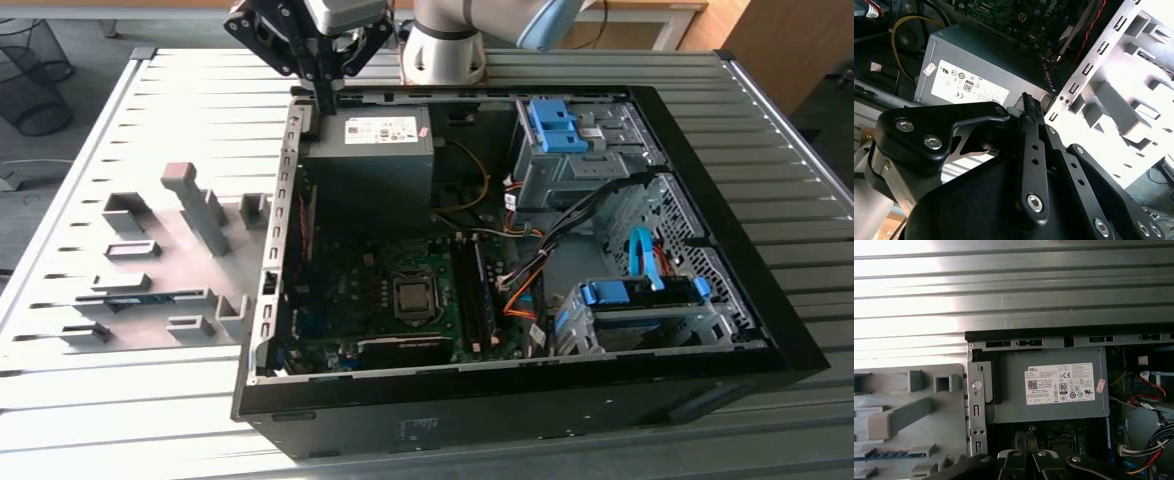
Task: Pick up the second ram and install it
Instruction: 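Reach for the second ram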
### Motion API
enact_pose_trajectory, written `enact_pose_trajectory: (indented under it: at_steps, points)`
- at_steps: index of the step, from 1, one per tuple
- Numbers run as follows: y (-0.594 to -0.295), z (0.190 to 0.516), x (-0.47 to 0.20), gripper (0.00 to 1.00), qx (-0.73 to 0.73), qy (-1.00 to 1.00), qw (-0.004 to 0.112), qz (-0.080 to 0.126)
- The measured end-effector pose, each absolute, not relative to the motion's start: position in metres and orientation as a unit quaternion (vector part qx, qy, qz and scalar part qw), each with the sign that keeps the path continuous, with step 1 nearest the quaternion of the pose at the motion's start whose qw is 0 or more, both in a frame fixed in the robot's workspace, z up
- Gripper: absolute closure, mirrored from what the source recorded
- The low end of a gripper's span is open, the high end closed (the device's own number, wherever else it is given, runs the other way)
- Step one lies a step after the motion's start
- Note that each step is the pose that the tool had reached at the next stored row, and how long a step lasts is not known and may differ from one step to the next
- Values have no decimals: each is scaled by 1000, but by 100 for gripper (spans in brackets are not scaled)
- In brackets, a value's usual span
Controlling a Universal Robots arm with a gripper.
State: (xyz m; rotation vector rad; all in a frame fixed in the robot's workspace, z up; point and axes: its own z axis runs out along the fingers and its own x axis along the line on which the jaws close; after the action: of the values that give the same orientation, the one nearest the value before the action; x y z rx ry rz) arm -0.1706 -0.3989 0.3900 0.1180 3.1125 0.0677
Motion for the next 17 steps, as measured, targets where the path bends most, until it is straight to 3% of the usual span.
enact_pose_trajectory:
  at_steps: [17]
  points:
    - [-399,389,-180,90,38,999,13,22]
